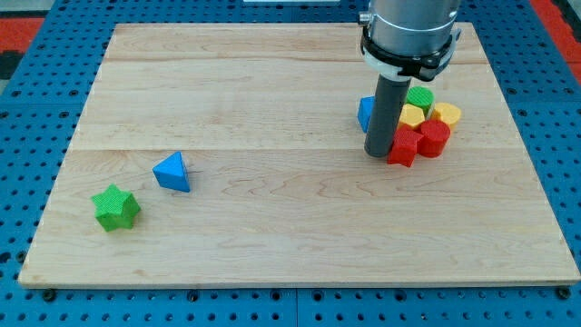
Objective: Move your arm away from red star
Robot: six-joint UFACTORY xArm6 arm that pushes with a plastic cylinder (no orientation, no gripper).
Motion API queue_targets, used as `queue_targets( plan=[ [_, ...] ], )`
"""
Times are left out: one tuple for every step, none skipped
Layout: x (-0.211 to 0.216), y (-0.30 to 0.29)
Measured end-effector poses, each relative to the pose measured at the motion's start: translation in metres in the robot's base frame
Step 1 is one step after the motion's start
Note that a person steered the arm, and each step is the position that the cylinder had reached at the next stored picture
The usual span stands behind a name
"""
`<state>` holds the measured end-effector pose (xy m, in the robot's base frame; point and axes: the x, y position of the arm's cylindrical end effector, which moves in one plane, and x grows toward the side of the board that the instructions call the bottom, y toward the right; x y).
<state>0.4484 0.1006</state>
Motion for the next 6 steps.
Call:
queue_targets(
  plan=[
    [0.006,-0.038],
    [0.058,-0.07],
    [0.095,-0.112],
    [0.088,-0.174],
    [0.062,-0.194],
    [0.082,-0.222]
  ],
)
